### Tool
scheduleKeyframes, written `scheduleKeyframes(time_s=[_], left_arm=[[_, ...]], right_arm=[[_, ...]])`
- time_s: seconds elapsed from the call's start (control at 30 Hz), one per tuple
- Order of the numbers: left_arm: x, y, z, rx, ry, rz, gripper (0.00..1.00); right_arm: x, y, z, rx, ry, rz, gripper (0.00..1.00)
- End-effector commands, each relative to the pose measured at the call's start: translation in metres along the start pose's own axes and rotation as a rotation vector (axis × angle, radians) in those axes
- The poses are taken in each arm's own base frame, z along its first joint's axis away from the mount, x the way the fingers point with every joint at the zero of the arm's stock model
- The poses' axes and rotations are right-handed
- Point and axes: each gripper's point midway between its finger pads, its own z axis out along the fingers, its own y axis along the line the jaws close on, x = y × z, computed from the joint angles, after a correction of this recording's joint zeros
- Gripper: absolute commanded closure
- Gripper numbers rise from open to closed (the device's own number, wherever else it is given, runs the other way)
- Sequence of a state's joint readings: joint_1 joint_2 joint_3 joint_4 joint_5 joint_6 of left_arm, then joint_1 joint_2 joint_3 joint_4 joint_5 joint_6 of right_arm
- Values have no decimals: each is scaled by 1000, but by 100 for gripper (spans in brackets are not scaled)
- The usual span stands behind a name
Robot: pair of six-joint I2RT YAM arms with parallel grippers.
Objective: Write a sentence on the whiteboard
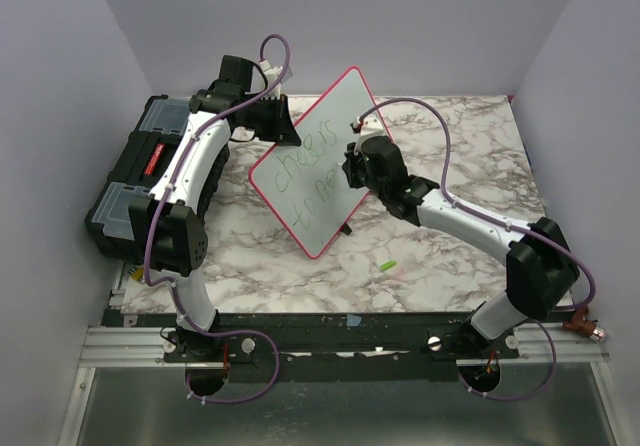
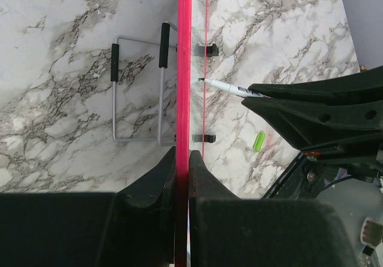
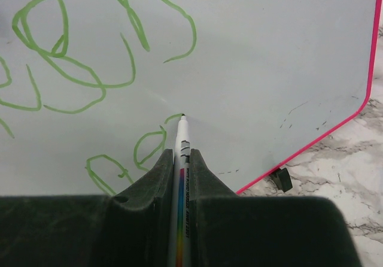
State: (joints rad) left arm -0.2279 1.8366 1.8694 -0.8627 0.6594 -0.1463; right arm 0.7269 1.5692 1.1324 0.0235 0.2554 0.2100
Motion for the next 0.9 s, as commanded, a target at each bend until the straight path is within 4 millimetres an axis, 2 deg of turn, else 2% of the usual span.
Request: scheduleKeyframes(time_s=[0.0, 0.33, 0.87], left_arm=[[-7, 8, -2, -33, -21, 80, 100], [-6, 9, -1, -33, -19, 79, 100], [-4, 8, -1, -31, -18, 75, 100]], right_arm=[[25, 6, 4, -35, 48, 18, 99], [33, 3, -1, -31, 64, 28, 99], [-17, 1, 13, 29, -18, -29, 99]])
